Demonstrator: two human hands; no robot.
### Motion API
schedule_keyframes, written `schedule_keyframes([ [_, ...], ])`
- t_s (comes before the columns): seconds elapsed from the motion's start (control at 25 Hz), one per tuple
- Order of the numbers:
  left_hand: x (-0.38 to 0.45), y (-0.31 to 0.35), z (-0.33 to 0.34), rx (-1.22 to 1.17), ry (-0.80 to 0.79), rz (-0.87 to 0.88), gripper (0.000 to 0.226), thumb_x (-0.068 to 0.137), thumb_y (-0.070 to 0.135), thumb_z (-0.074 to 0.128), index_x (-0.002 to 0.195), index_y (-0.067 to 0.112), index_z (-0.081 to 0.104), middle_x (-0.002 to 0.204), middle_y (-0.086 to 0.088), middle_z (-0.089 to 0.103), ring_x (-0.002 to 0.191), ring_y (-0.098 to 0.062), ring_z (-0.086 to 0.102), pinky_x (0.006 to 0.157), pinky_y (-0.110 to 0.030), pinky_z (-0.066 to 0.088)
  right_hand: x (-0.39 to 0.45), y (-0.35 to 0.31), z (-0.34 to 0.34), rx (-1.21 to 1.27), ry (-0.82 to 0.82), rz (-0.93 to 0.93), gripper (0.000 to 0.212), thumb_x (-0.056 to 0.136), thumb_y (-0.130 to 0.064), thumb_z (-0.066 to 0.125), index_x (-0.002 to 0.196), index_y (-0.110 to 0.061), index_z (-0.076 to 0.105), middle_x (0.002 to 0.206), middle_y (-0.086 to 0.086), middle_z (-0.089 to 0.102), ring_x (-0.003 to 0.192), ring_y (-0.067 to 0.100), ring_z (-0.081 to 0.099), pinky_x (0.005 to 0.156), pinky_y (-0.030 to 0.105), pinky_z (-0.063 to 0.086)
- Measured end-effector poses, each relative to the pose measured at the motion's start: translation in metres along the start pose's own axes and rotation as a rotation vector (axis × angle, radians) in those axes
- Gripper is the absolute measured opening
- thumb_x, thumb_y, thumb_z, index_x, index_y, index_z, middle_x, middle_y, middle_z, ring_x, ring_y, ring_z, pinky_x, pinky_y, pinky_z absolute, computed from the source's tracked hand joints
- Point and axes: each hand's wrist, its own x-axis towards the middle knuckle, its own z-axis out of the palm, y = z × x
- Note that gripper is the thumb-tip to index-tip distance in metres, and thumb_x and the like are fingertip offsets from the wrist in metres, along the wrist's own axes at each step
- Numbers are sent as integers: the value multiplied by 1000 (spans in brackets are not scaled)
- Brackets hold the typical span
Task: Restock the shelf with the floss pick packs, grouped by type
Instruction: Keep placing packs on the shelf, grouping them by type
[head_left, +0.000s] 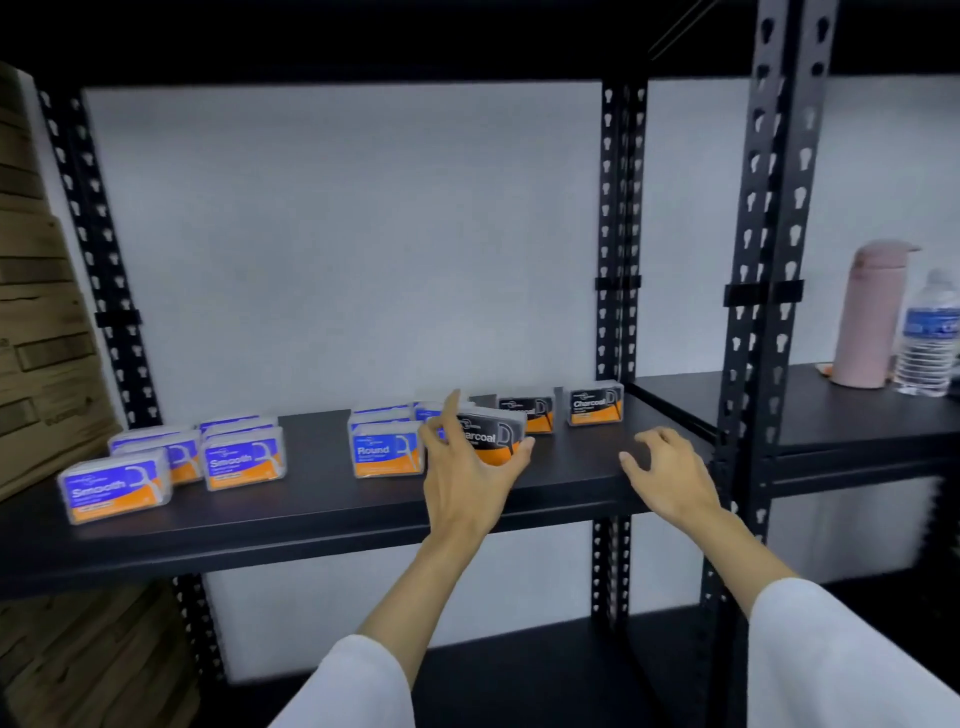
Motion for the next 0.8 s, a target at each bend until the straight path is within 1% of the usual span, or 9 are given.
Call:
schedule_keyframes([
  [0.08, -2, 14, 24, 31, -46, 43, 90, 69, 65, 69, 139, 34, 21, 137, 0, 25, 116, -21, 51, 83, -39, 54, 2, 16, 3, -3, -70, -13, 53, 95, -48, 40, 128, -9, 55, 132, 8, 55, 124, 25, 48, 106, 38, 35],
  [0.16, 0, 26, 48, 49, -63, 82, 87, 69, 65, 70, 136, 31, 26, 136, 1, 27, 119, -19, 48, 84, -36, 54, 5, 23, 11, -25, -68, -37, 58, 94, -54, 32, 130, -14, 53, 135, 6, 53, 128, 23, 43, 110, 39, 27],
  [0.28, 7, 36, 78, 73, -78, 104, 87, 67, 66, 70, 134, 28, 29, 135, 1, 32, 119, -17, 48, 83, -34, 54, 7, 25, 19, -48, -28, -44, 45, 98, -44, 35, 133, -18, 49, 138, 2, 47, 131, 22, 35, 111, 37, 18],
  [0.48, 15, 32, 106, 188, -155, -70, 95, 65, 72, 68, 136, 25, 26, 138, -4, 38, 121, -23, 50, 79, -39, 50, 8, 29, 25, -22, 8, -72, 43, 99, -41, 36, 133, -19, 49, 137, 0, 45, 131, 20, 33, 111, 34, 15],
  [0.6, 13, 27, 101, 211, -182, -73, 105, 63, 76, 66, 142, 23, 22, 141, -5, 39, 126, -25, 46, 87, -42, 49, 7, 29, 26, -12, 17, -72, 42, 99, -40, 36, 132, -18, 50, 136, 1, 46, 130, 22, 34, 111, 36, 16],
  [0.64, 12, 25, 96, 198, -186, -62, 105, 65, 77, 63, 144, 22, 21, 142, -5, 40, 128, -25, 45, 90, -44, 48, 6, 29, 26, -13, 20, -73, 42, 99, -40, 37, 132, -18, 50, 136, 2, 47, 130, 22, 34, 111, 36, 16],
  [0.72, 6, 15, 81, 190, -178, 4, 92, 76, 75, 53, 143, 20, 24, 142, -3, 42, 128, -22, 45, 93, -44, 48, 7, 29, 24, -14, 17, -69, 42, 99, -39, 37, 132, -17, 50, 136, 2, 47, 130, 23, 35, 111, 36, 16],
  [0.8, 0, -2, 63, 280, -154, 150, 72, 86, 67, 45, 140, 21, 33, 141, 0, 44, 126, -17, 47, 93, -37, 48, 6, 27, 24, -7, 17, -63, 41, 99, -39, 37, 132, -17, 51, 136, 3, 47, 130, 23, 35, 111, 37, 16],
])
